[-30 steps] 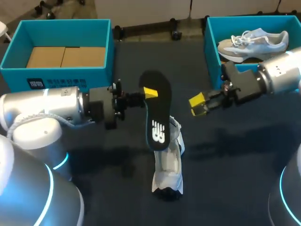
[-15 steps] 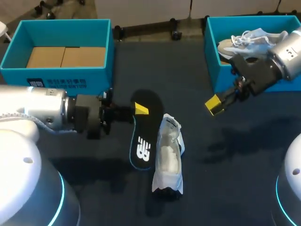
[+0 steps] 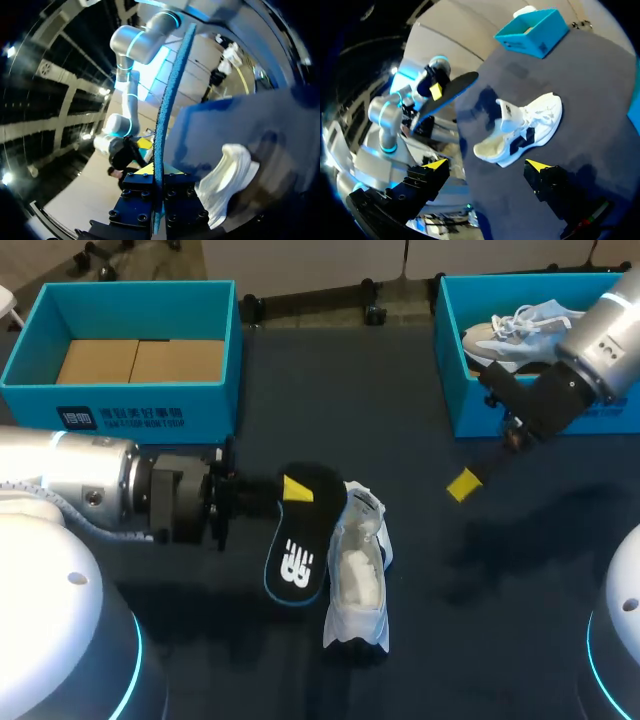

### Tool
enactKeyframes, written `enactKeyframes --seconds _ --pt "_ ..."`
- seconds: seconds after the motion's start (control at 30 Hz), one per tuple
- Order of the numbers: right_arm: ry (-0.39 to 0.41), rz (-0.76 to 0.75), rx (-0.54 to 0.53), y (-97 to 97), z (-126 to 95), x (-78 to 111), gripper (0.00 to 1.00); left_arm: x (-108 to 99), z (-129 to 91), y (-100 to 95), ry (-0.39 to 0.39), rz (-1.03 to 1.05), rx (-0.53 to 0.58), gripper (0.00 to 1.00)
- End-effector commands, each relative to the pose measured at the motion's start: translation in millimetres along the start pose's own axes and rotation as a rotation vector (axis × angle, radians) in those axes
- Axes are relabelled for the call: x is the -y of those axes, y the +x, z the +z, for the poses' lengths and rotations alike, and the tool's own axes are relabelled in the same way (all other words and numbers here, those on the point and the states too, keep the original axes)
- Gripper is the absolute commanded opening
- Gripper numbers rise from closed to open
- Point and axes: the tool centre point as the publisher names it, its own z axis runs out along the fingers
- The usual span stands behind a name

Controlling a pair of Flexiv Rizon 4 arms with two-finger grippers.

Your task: Take the shoe out of the shoebox, open the shoe tongue, remove and reinsert the insole, then place the shoe into the shoebox

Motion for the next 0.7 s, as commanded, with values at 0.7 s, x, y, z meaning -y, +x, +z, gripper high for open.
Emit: enactKeyframes --seconds 0.7 --pt "0.296 -0.264 0.395 -5.5 41 42.8 1.00 47 -8 43.8 0.150 -0.265 -0.031 0.00"
